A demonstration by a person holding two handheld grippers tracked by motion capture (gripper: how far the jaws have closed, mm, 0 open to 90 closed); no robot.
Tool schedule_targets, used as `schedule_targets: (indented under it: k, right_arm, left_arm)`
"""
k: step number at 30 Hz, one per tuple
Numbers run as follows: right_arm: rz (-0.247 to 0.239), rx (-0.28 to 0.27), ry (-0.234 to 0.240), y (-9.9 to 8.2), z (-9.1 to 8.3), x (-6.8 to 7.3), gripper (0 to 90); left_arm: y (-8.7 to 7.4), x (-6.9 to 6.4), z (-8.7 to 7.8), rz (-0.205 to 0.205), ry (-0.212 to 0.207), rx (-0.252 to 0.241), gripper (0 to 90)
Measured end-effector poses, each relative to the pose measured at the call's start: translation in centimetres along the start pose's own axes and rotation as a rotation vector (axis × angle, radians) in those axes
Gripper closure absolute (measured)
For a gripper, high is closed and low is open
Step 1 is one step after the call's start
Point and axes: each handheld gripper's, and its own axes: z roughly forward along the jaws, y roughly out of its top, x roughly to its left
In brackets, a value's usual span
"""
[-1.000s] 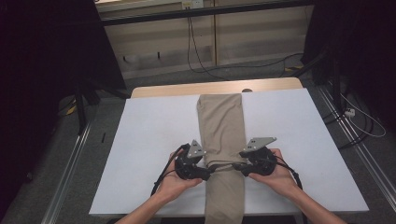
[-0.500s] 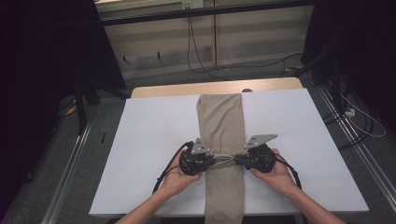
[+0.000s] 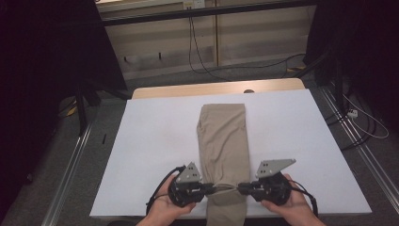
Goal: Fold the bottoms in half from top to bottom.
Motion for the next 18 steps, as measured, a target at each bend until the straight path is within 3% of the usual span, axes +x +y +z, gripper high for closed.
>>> schedule_targets:
  k: [8, 10, 12, 14, 16, 17, 18]
  right_arm:
    - [-0.015, 0.020, 0.090, -1.5, -1.4, 4.6, 84.8]
    - [-0.014, 0.039, 0.103, -1.8, -1.4, 5.4, 84.6]
    - [0.017, 0.072, 0.142, -2.3, -1.1, 5.6, 82.5]
    - [0.015, 0.100, 0.149, -2.7, -0.6, 5.7, 76.4]
    - [0.010, 0.094, 0.132, -2.7, -0.3, 5.4, 59.9]
    - [0.006, 0.087, 0.102, -2.6, -0.2, 5.2, 54.0]
    - [0.013, 0.068, 0.098, -2.4, -0.2, 4.8, 51.6]
  left_arm:
    - [-1.9, -4.1, -2.5, 0.017, -0.066, 0.010, 85.0]
    - [-2.4, -4.6, -2.5, 0.022, -0.088, 0.031, 84.8]
    - [-2.8, -4.6, -2.3, 0.029, -0.118, 0.068, 84.1]
    - [-3.1, -4.4, -1.9, 0.024, -0.118, 0.078, 82.1]
    - [-3.0, -4.0, -1.7, 0.028, -0.094, 0.069, 66.7]
    - [-2.9, -3.7, -1.7, 0.016, -0.065, 0.065, 55.7]
    - [-2.7, -3.2, -1.6, 0.002, -0.052, 0.049, 51.1]
